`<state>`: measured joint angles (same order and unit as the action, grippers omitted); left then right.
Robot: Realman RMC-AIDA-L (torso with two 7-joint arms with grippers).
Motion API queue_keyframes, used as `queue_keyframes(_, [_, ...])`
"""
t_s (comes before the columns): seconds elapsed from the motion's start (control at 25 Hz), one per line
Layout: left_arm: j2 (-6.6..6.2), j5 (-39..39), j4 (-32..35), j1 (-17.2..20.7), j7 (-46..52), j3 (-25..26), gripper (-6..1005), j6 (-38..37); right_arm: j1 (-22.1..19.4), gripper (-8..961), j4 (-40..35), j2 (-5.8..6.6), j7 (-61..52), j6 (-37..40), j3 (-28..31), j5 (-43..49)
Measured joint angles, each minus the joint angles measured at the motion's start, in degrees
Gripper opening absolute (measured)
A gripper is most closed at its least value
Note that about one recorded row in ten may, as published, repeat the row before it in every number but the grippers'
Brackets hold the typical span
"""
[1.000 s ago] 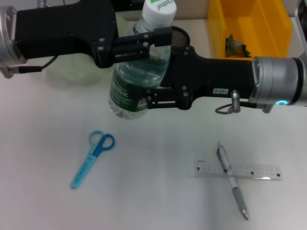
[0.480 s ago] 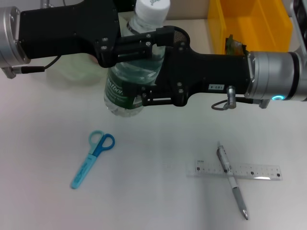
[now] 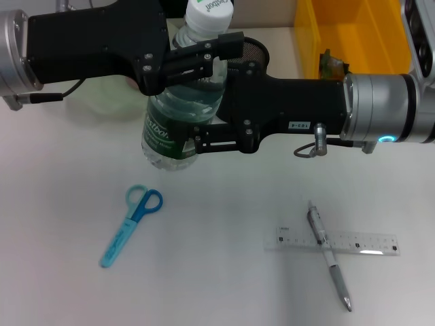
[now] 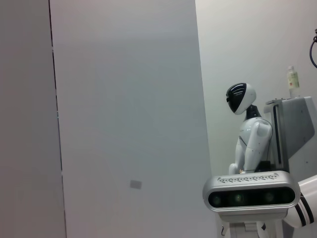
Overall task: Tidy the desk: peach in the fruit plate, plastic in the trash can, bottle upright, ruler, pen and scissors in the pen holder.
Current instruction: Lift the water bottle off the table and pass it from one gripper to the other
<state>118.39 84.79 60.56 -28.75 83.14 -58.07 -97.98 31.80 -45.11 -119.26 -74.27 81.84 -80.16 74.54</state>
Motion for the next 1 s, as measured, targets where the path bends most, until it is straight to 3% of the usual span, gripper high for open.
queue_keyframes(0.2, [-0.03,0.0,-0.01,0.01,-0.14,-0.03,446,0.45,-0.1,779,0.0,0.01,0.0,-0.02,0.04,0.0])
queue_keyframes(1.0, [-0.01,0.03,0.01,0.15,-0.18,-0.02,447,0.13,-0.59,781,0.04,-0.09,0.39,0.4,0.41,-0.4])
